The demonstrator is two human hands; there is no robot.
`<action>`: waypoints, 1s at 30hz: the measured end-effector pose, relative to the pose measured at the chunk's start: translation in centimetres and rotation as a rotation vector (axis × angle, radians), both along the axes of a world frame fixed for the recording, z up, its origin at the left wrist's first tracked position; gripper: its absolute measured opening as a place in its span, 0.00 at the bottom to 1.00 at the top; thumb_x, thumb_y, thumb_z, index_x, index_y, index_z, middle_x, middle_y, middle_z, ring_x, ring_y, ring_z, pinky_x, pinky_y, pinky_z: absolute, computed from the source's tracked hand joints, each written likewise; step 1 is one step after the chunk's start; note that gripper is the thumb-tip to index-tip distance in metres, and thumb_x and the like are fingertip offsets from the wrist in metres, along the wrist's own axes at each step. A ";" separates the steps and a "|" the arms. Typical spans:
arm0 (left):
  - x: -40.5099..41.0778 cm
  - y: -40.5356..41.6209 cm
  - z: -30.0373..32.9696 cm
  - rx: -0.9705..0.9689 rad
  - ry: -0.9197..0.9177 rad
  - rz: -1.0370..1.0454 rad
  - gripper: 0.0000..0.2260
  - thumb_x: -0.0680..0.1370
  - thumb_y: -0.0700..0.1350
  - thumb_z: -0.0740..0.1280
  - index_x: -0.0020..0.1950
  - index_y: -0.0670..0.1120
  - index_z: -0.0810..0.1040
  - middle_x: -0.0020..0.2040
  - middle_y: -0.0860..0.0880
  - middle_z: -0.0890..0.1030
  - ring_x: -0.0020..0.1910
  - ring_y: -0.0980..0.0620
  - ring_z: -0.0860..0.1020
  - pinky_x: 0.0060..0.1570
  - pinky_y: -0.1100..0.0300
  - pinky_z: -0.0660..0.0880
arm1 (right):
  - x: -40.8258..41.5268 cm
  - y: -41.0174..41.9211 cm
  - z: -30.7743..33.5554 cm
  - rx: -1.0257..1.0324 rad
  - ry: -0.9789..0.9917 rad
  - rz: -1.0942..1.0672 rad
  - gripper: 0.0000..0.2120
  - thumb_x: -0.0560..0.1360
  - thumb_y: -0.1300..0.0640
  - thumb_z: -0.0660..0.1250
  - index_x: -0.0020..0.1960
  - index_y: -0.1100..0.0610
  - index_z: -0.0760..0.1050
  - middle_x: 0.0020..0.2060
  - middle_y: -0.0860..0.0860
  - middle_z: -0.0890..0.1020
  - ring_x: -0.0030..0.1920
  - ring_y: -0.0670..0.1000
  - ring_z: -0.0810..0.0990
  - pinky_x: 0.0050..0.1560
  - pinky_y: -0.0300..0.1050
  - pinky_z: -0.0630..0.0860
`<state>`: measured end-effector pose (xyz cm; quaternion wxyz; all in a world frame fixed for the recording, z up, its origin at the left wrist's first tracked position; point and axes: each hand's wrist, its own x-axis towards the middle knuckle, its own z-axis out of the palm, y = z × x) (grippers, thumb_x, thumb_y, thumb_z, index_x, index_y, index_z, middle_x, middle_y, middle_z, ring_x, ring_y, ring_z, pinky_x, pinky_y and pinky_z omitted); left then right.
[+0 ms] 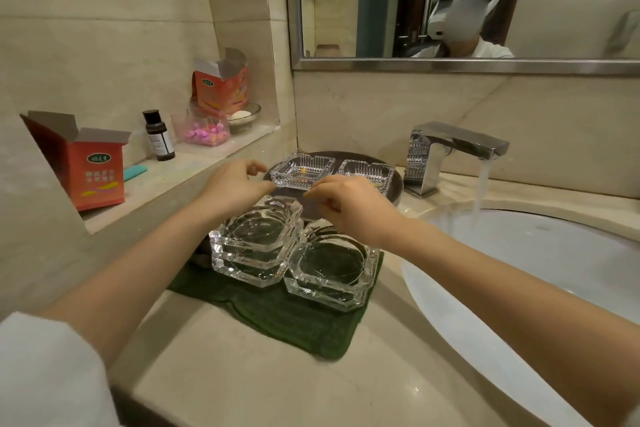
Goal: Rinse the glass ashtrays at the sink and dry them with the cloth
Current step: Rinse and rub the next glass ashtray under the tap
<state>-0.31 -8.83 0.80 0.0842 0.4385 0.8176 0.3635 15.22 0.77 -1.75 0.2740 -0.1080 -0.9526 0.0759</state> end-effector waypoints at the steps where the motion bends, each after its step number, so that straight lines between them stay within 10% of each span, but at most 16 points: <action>1: 0.3 0.8 0.2 0.007 -0.011 -0.013 0.18 0.76 0.45 0.68 0.65 0.45 0.73 0.63 0.45 0.74 0.60 0.46 0.73 0.62 0.50 0.70 | 0.2 0.7 0.0 -0.049 0.014 -0.076 0.11 0.76 0.63 0.63 0.56 0.58 0.80 0.51 0.53 0.83 0.50 0.50 0.80 0.55 0.46 0.76; 6: 2.1 5.9 1.1 0.044 -0.117 -0.110 0.14 0.76 0.45 0.68 0.61 0.44 0.76 0.56 0.47 0.77 0.54 0.50 0.75 0.55 0.57 0.71 | 2.2 5.5 0.4 -0.393 0.167 -0.501 0.12 0.76 0.63 0.61 0.57 0.60 0.79 0.53 0.54 0.83 0.52 0.50 0.80 0.53 0.35 0.70; 12: 2.8 12.9 0.4 -0.246 -0.021 -0.190 0.05 0.78 0.42 0.62 0.51 0.43 0.75 0.46 0.45 0.73 0.39 0.50 0.71 0.39 0.58 0.68 | 2.8 10.6 -0.4 -0.731 0.152 -0.709 0.11 0.72 0.68 0.59 0.49 0.68 0.79 0.43 0.63 0.83 0.46 0.60 0.82 0.49 0.57 0.79; 15: 2.4 15.7 -0.5 -0.327 0.085 -0.172 0.10 0.78 0.39 0.60 0.55 0.37 0.76 0.47 0.46 0.73 0.38 0.52 0.70 0.34 0.63 0.65 | 2.2 12.6 -0.9 -0.805 0.117 -0.736 0.08 0.73 0.67 0.60 0.46 0.68 0.77 0.41 0.61 0.81 0.39 0.58 0.81 0.41 0.52 0.82; 18: 2.4 16.9 -1.0 -0.410 0.184 -0.141 0.08 0.79 0.40 0.57 0.45 0.38 0.73 0.37 0.46 0.72 0.30 0.54 0.65 0.29 0.64 0.61 | 1.3 13.3 -0.9 -0.784 0.005 -0.745 0.09 0.76 0.61 0.61 0.38 0.63 0.71 0.32 0.55 0.76 0.31 0.52 0.75 0.27 0.42 0.73; 30: 1.9 19.1 -2.3 -0.408 0.218 -0.068 0.13 0.73 0.31 0.62 0.30 0.41 0.66 0.30 0.47 0.67 0.29 0.52 0.64 0.27 0.61 0.61 | -0.8 14.9 -1.3 -0.555 -0.015 -0.747 0.14 0.72 0.61 0.67 0.30 0.58 0.66 0.31 0.53 0.75 0.34 0.53 0.76 0.30 0.43 0.71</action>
